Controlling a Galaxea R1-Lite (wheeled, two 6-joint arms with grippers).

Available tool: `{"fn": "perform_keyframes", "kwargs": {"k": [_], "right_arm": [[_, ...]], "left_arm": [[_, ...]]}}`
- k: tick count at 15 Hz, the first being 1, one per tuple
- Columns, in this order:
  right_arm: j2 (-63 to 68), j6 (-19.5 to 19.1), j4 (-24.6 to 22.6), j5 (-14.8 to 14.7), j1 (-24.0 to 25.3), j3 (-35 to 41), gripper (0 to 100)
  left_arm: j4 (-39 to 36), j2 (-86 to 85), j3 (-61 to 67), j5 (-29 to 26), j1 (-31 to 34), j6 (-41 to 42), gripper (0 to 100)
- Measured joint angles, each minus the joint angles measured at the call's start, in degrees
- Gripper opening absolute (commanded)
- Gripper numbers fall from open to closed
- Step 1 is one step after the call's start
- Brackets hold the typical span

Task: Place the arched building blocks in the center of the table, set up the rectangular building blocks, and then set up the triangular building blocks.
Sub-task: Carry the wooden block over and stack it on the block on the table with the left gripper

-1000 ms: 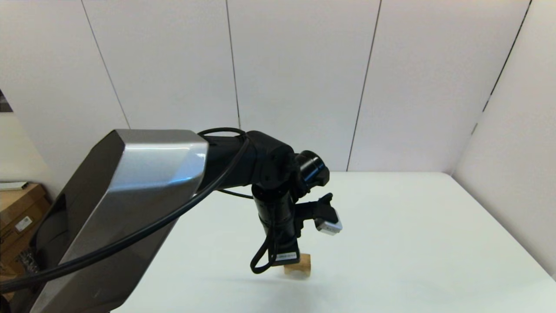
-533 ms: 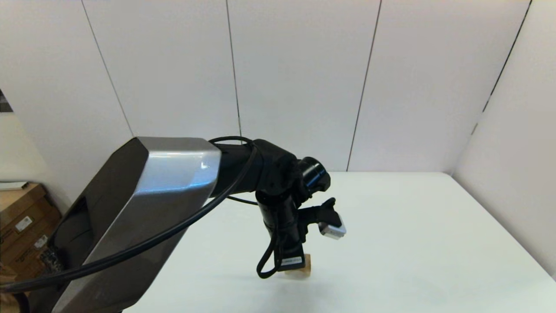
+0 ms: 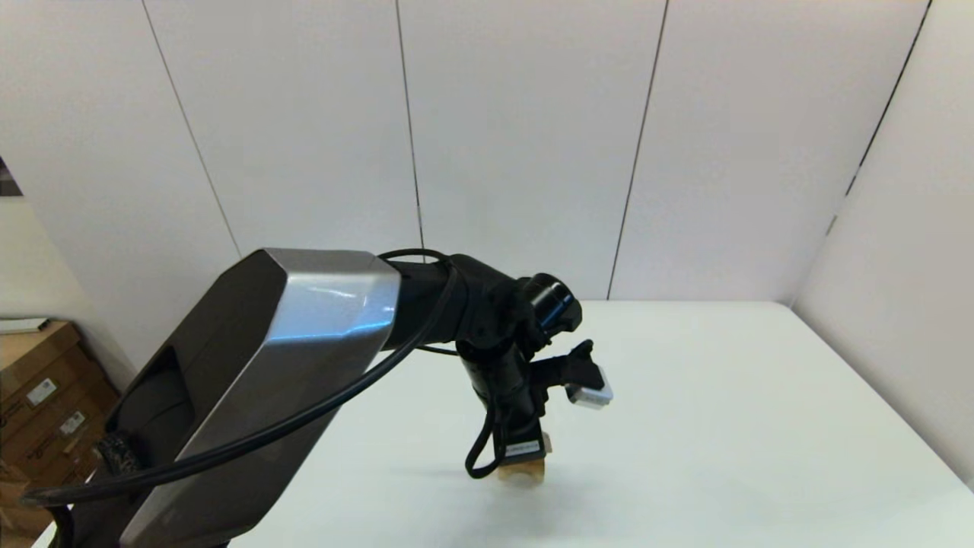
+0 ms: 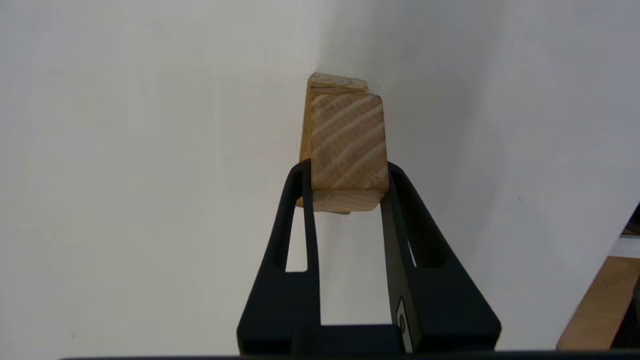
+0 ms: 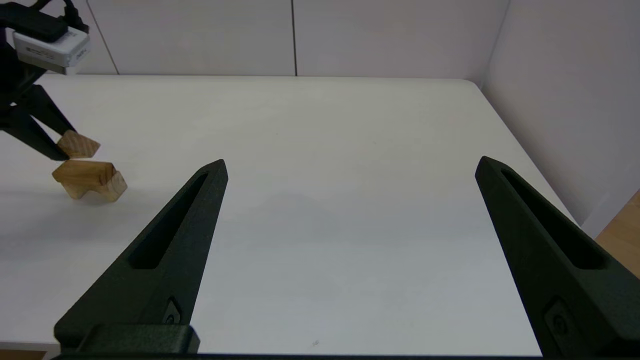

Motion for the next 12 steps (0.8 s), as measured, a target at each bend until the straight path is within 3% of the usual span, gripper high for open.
{"fn": "perform_keyframes", "kwargs": {"k": [12], "right_arm": [[-0.02,-0.02,0.00,0.00,0.00,0.00,100]], "left_arm": [[0.17,1.44,0.00,0.06,1.87,4.90,0]]}}
